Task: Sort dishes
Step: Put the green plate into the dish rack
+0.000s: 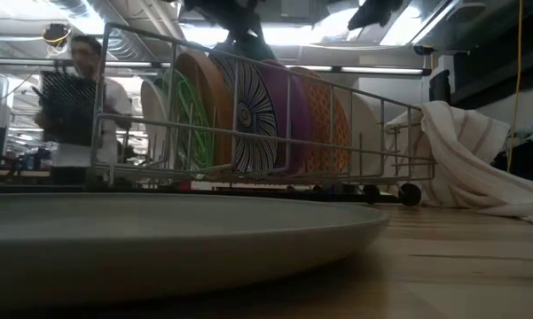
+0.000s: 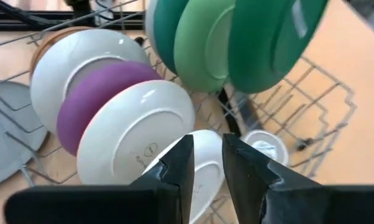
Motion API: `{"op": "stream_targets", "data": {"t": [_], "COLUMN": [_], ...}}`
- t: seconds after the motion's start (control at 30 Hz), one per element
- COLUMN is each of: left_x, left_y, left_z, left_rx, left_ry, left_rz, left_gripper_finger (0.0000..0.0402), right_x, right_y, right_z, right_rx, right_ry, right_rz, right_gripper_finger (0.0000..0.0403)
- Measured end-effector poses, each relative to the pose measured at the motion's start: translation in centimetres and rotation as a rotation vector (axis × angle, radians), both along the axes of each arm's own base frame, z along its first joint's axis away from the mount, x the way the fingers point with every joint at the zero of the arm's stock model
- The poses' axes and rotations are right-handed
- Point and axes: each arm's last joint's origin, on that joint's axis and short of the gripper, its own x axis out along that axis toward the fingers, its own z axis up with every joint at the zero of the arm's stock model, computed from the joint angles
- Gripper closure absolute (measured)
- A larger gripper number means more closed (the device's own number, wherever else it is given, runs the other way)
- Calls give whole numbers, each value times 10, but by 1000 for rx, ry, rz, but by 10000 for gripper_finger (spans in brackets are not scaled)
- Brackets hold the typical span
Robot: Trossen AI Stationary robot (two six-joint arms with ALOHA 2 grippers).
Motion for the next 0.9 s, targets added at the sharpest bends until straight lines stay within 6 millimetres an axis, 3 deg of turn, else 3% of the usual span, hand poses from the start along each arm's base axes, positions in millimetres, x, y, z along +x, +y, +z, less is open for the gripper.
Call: {"op": "stream_targets", "data": {"t": [0.43, 0.9], "left_x": [-4, -10], "left_y": [4, 22], "left_z": [-13, -18], "left_rx": [-57, -36], "left_ry": [141, 194], "left_rz": [11, -28], "left_gripper_finger": [401, 401], "right_x": [-16, -20], "right_y": [-33, -39], "right_z": [-29, -36], "right_rx": [83, 101], "right_ry": [-4, -28], "right_rz": [37, 83], "right_gripper_finger": [316, 316]}}
